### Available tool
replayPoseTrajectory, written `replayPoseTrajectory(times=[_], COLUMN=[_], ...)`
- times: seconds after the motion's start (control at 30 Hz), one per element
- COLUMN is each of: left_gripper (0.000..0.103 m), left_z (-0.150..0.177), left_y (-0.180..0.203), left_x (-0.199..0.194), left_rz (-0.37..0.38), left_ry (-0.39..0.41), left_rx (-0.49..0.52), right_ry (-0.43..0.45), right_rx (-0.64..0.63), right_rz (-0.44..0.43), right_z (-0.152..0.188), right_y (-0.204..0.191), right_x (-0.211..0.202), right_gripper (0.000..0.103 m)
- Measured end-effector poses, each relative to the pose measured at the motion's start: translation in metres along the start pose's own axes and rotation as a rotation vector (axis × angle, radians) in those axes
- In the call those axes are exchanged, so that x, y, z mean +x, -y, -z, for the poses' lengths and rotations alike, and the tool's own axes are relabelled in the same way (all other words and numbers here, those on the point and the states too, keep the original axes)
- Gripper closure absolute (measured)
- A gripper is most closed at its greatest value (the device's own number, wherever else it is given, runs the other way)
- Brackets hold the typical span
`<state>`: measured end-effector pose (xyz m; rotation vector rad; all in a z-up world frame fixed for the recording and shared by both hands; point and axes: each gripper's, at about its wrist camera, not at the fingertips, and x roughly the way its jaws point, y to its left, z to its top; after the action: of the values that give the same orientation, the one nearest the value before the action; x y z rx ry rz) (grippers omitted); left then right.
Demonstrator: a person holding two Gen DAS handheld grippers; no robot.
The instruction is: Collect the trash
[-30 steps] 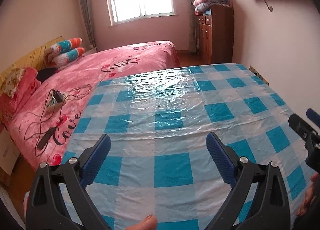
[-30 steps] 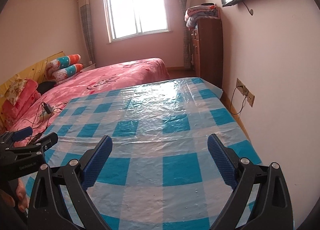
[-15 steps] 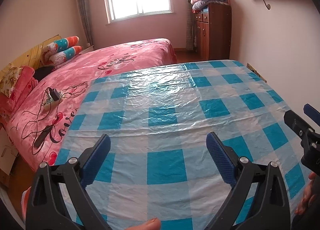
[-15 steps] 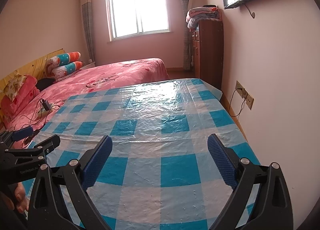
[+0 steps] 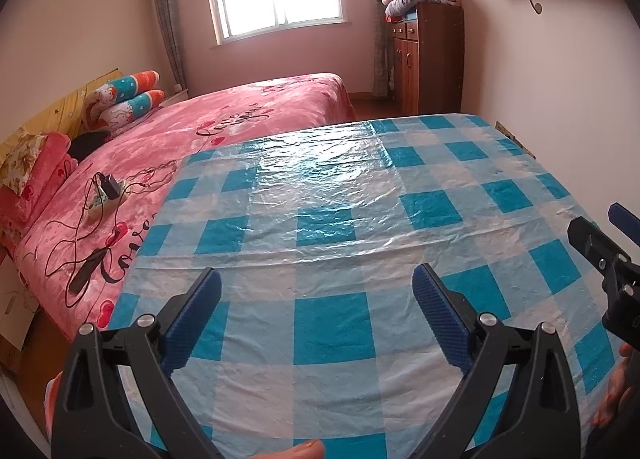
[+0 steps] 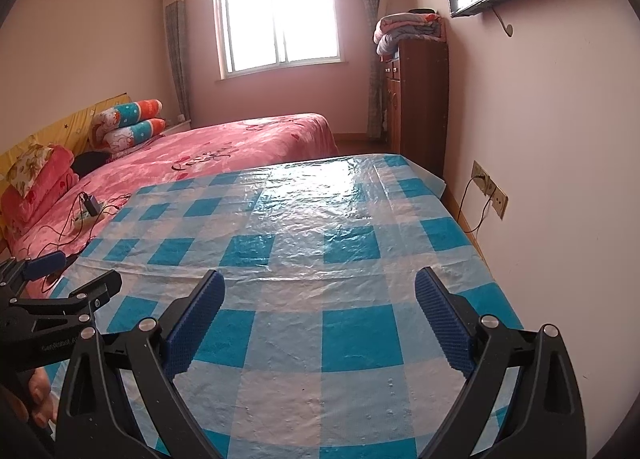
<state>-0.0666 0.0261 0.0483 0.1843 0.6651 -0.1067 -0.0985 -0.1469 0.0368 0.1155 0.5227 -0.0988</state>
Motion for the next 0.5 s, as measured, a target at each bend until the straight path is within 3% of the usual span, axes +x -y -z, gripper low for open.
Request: replayPoseTrajectory(times=[0.5], left_gripper=[0.006], left_z=[0.002], left_y=[-0.001], left_x=[0.011], left_rz=[0.003], left_ry=[-0.023], left_rx=[-0.009], right_ry=[-0.028], right_rx=[-0.018], right_rz=[-0.007], right_z=[0.000], right_y=[-0.006], right_x=[0.009], right_gripper=[0.008])
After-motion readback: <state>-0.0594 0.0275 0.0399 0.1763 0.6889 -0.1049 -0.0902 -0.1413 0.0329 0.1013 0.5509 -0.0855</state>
